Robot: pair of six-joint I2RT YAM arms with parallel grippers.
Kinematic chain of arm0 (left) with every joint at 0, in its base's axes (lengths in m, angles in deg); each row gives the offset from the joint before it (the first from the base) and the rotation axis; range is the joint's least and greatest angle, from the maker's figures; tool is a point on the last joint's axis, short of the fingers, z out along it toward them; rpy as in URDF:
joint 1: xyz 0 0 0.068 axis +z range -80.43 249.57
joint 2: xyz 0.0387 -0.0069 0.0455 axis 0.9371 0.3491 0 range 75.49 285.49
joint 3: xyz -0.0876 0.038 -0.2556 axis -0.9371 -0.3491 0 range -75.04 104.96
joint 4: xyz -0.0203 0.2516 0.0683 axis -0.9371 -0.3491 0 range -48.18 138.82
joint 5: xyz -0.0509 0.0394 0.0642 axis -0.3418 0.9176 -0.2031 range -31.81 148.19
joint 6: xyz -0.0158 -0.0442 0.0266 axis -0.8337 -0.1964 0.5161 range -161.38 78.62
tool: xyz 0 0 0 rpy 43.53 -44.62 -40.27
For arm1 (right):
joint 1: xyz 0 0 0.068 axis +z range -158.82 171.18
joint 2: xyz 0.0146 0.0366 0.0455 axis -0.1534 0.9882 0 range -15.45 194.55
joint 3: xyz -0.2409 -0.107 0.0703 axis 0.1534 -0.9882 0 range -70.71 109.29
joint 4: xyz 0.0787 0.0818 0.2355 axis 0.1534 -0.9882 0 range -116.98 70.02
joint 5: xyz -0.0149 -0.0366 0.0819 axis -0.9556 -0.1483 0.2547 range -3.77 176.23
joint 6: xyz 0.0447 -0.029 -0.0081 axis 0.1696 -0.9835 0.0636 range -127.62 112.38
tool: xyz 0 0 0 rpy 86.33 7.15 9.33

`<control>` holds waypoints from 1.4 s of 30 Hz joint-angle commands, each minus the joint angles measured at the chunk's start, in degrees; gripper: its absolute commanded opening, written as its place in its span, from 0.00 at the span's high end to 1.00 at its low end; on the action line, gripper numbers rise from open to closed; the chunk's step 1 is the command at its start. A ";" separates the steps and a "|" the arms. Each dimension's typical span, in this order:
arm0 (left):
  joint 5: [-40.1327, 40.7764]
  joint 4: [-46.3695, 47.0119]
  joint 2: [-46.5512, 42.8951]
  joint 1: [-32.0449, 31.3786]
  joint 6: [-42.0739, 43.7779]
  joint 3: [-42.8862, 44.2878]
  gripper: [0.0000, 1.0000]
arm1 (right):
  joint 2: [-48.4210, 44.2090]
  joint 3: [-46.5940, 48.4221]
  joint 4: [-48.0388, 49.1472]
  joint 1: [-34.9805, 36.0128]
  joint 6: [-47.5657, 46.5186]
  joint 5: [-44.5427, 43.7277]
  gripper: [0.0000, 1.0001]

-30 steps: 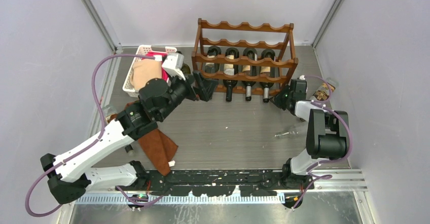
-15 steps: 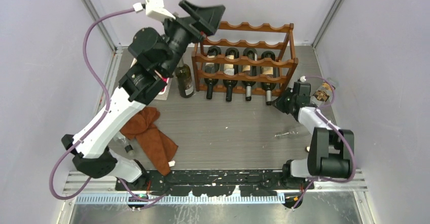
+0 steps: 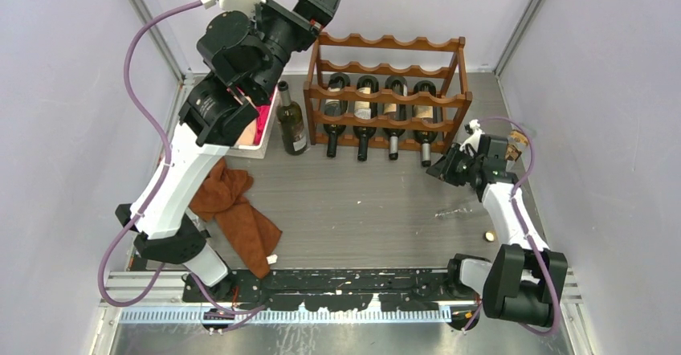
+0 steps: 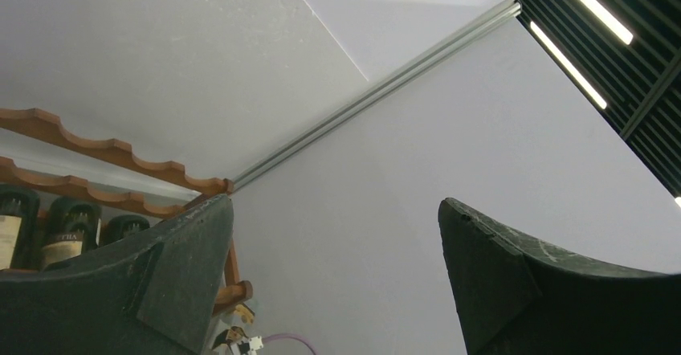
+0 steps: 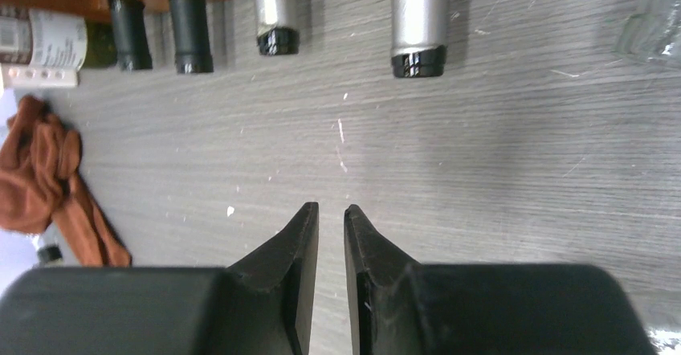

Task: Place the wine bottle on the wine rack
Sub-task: Adjust the wine bottle in the wine rack.

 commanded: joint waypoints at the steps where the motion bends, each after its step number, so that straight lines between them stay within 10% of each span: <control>1: 0.11 -0.32 -0.72 0.90 -0.80 4.38 0.03 | -0.99 5.54 -8.73 -3.11 -9.89 10.64 0.75; 8: -5.12 -0.11 -1.90 0.97 3.44 2.71 0.02 | 5.27 22.01 -36.11 -5.48 -34.87 22.77 0.58; 14: -15.29 10.06 -19.77 1.86 22.36 -28.78 0.00 | 9.67 37.03 -58.74 -6.41 -51.17 16.35 0.48; 18: -18.23 -1.38 -27.91 2.74 33.31 -39.44 0.00 | 3.81 39.32 -54.58 -7.42 -51.60 8.63 0.38; 21: -15.36 -9.58 -32.28 2.75 35.36 -44.77 0.01 | -2.29 37.52 -50.42 -7.46 -51.54 5.82 0.02; 27: -14.99 -12.06 -38.27 2.75 34.68 -62.21 0.03 | -1.19 37.93 -62.00 -7.46 -58.57 13.20 0.00; 42: -33.16 24.54 -43.92 2.75 15.72 -93.14 0.07 | -4.93 26.42 -50.02 -7.45 -56.05 10.76 0.00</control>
